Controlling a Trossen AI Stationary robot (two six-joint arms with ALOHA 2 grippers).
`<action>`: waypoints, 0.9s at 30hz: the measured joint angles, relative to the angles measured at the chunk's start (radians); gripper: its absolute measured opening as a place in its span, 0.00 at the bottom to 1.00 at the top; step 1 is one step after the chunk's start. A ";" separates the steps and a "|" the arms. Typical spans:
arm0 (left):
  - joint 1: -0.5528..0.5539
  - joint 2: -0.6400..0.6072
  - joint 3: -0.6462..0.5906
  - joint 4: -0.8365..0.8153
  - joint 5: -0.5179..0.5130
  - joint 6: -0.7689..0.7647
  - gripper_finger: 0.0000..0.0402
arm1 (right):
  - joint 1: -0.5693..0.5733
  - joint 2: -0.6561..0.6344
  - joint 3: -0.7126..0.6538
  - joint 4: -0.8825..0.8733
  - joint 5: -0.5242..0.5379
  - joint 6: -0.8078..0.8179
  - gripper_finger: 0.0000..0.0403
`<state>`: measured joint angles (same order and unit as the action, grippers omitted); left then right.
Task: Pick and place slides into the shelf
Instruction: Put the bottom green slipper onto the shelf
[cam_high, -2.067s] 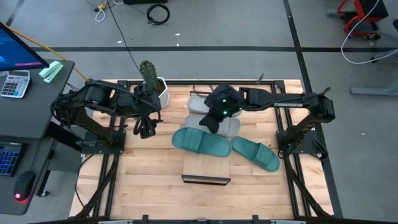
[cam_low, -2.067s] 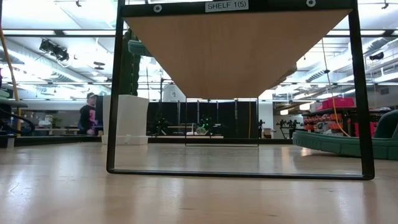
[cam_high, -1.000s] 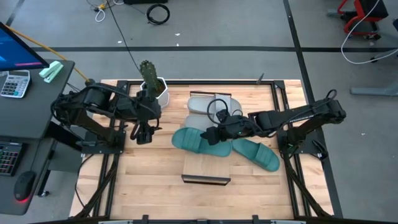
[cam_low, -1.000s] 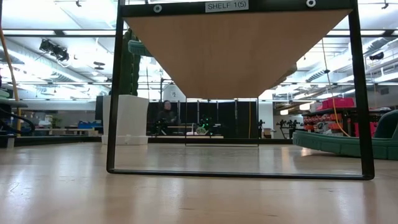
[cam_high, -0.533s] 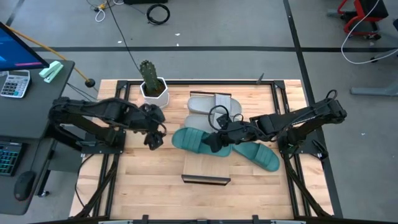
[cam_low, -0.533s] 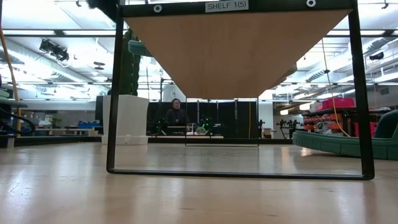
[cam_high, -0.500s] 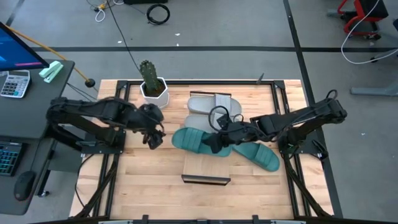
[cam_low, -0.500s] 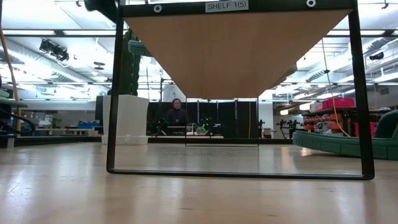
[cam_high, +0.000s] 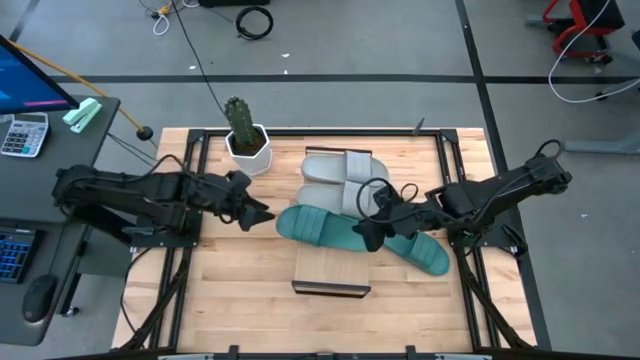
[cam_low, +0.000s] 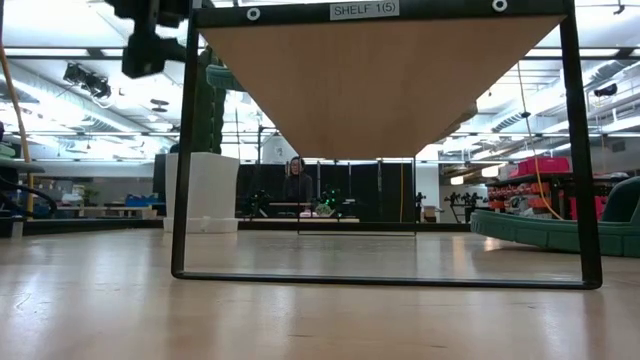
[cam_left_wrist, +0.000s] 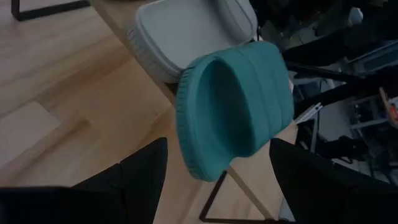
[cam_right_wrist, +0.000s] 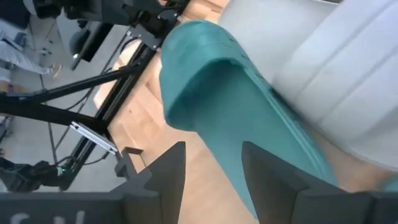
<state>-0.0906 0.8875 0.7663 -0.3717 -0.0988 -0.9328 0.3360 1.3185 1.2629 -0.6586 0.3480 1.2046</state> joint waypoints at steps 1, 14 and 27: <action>0.000 0.002 -0.016 0.019 0.004 -0.005 0.72 | 0.004 -0.004 0.000 -0.010 0.008 0.001 0.41; 0.000 0.034 -0.157 0.223 0.018 -0.054 0.72 | 0.009 -0.005 0.000 -0.005 0.029 0.008 0.41; 0.005 0.146 -0.171 0.329 0.018 -0.103 0.72 | 0.009 -0.005 0.000 0.009 0.048 0.016 0.41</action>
<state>-0.0860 1.0330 0.5949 -0.0424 -0.0805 -1.0361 0.3450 1.3136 1.2633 -0.6495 0.3958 1.2206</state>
